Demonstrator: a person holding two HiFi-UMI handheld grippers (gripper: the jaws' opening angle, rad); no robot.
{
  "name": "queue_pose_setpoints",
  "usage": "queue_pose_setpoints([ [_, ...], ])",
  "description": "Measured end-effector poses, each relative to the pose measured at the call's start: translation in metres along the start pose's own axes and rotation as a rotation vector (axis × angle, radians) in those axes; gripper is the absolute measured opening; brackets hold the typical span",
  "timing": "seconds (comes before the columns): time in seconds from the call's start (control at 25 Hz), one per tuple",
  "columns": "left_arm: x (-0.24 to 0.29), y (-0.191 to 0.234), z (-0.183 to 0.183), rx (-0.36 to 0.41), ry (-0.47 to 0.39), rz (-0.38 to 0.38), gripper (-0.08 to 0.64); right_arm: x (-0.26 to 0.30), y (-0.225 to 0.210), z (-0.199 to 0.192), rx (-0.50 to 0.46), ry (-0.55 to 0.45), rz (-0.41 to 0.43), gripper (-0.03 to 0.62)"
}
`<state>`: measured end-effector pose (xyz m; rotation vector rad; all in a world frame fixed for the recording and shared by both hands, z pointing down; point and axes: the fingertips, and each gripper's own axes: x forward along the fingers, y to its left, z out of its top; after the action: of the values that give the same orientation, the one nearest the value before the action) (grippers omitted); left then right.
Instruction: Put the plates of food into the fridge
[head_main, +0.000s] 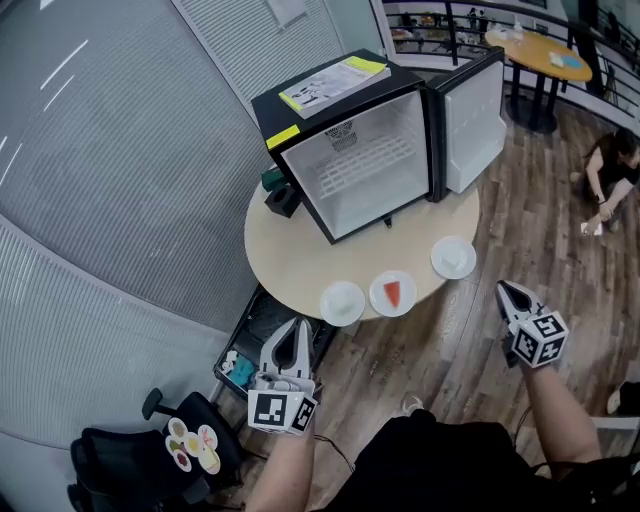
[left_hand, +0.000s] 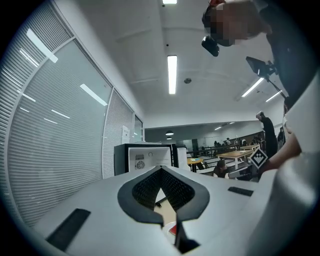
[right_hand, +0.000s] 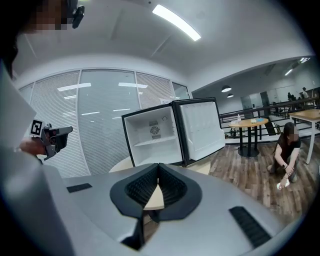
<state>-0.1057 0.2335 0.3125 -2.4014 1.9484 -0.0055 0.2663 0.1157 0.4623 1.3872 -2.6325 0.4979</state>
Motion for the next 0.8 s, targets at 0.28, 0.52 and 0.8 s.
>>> queue_pose_setpoints([
  [0.28,0.055,0.043,-0.010,-0.015,-0.006,-0.064,0.002,0.056,-0.016,0.010,0.118,-0.021,-0.107,0.005],
  [0.52,0.097,0.044,-0.012,-0.039,-0.022,-0.136,0.002,0.061,-0.033,0.017,0.160,-0.037,-0.162,0.006],
  [0.8,0.133,0.036,-0.016,-0.049,-0.025,-0.176,0.002,0.075,-0.061,0.003,0.169,-0.031,-0.200,0.005],
])
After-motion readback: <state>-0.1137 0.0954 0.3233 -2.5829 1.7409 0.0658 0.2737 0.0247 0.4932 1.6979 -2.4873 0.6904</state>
